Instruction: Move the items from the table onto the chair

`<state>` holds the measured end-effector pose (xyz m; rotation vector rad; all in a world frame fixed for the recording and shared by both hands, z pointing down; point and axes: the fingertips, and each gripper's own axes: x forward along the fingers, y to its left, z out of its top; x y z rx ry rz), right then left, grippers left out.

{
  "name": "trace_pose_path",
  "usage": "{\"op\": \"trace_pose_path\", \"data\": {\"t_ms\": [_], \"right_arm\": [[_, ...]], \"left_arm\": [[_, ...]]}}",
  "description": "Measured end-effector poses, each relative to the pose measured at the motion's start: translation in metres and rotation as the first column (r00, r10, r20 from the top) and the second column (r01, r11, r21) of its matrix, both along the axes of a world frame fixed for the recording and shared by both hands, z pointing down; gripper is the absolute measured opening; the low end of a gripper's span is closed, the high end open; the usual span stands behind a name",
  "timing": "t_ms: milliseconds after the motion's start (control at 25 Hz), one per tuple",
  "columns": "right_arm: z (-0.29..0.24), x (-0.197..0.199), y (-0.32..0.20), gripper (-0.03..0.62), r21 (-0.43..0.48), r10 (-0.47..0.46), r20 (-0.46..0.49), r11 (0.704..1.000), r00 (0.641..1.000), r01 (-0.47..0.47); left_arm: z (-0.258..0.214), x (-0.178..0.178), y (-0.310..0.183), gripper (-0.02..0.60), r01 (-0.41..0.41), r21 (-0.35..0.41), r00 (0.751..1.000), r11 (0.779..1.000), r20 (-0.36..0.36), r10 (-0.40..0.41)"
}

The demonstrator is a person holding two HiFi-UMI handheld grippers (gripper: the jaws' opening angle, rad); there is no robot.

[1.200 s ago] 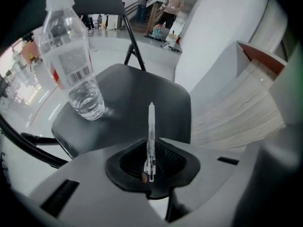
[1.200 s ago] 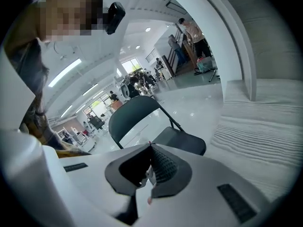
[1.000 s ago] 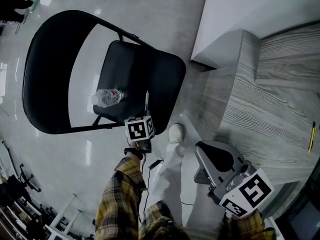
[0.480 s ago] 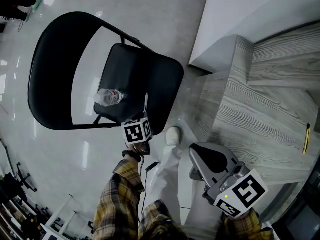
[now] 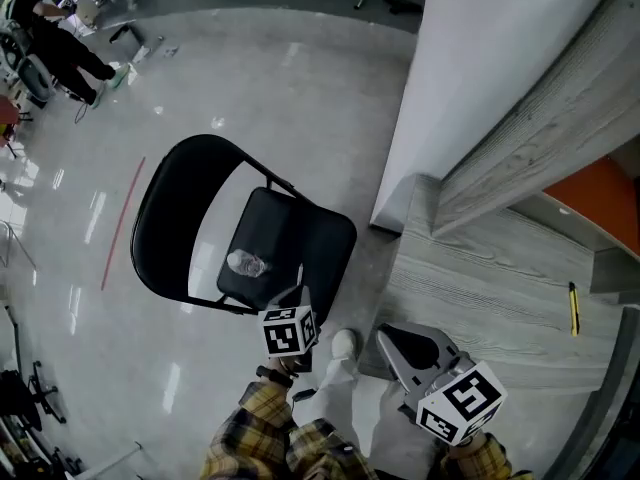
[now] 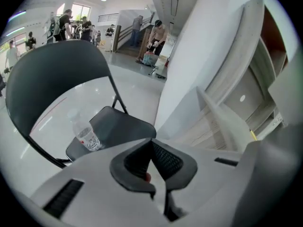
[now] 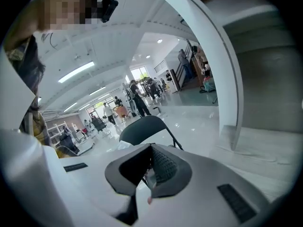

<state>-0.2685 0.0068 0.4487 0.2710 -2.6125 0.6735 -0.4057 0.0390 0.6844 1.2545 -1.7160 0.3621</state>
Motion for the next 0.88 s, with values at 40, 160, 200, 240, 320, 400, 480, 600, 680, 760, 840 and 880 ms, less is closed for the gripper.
{"op": "trace_pose_path", "data": {"t_ms": [40, 160, 200, 240, 320, 400, 480, 600, 680, 760, 840, 880], "right_arm": [[-0.013, 0.005, -0.004, 0.017, 0.022, 0.008, 0.013, 1.0, 1.0, -0.008], [-0.048, 0.032, -0.015, 0.017, 0.063, 0.041, 0.042, 0.997, 0.998, -0.044], [-0.06, 0.043, -0.019, 0.017, 0.074, 0.049, 0.047, 0.996, 0.998, -0.053], [-0.072, 0.056, -0.023, 0.017, 0.088, 0.053, 0.051, 0.994, 0.997, -0.058], [-0.094, 0.082, -0.028, 0.017, 0.116, 0.054, 0.058, 0.991, 0.997, -0.061], [-0.11, 0.109, -0.032, 0.017, 0.144, 0.053, 0.069, 0.988, 0.996, -0.063], [-0.123, 0.138, -0.037, 0.017, 0.174, 0.059, 0.083, 0.982, 0.995, -0.073], [-0.137, 0.19, -0.05, 0.017, 0.211, 0.086, 0.097, 0.972, 0.992, -0.105], [-0.144, 0.223, -0.061, 0.017, 0.232, 0.114, 0.103, 0.963, 0.988, -0.136], [-0.152, 0.255, -0.069, 0.017, 0.256, 0.147, 0.109, 0.951, 0.983, -0.17], [-0.158, 0.288, -0.078, 0.017, 0.277, 0.176, 0.112, 0.939, 0.978, -0.201], [-0.159, 0.306, -0.081, 0.017, 0.284, 0.194, 0.112, 0.934, 0.975, -0.218]], "left_arm": [[-0.022, 0.003, -0.007, 0.006, -0.002, 0.029, 1.0, 1.0, 0.005, 0.002], [-0.088, 0.019, -0.025, 0.005, -0.019, 0.116, 0.999, 0.993, 0.033, 0.015], [-0.111, 0.028, -0.031, 0.005, -0.026, 0.143, 0.999, 0.989, 0.044, 0.02], [-0.134, 0.038, -0.038, 0.005, -0.036, 0.169, 0.998, 0.985, 0.057, 0.026], [-0.177, 0.061, -0.051, 0.005, -0.065, 0.215, 0.995, 0.974, 0.094, 0.045], [-0.214, 0.089, -0.06, 0.005, -0.101, 0.254, 0.989, 0.962, 0.132, 0.069], [-0.244, 0.122, -0.07, 0.005, -0.133, 0.297, 0.984, 0.945, 0.155, 0.09], [-0.282, 0.183, -0.089, 0.005, -0.172, 0.363, 0.978, 0.916, 0.175, 0.114], [-0.304, 0.224, -0.103, 0.005, -0.215, 0.401, 0.971, 0.891, 0.189, 0.149], [-0.326, 0.264, -0.114, 0.005, -0.271, 0.433, 0.958, 0.859, 0.206, 0.199], [-0.344, 0.305, -0.122, 0.005, -0.322, 0.462, 0.944, 0.826, 0.225, 0.242], [-0.351, 0.326, -0.126, 0.005, -0.345, 0.475, 0.936, 0.809, 0.236, 0.261]]}}
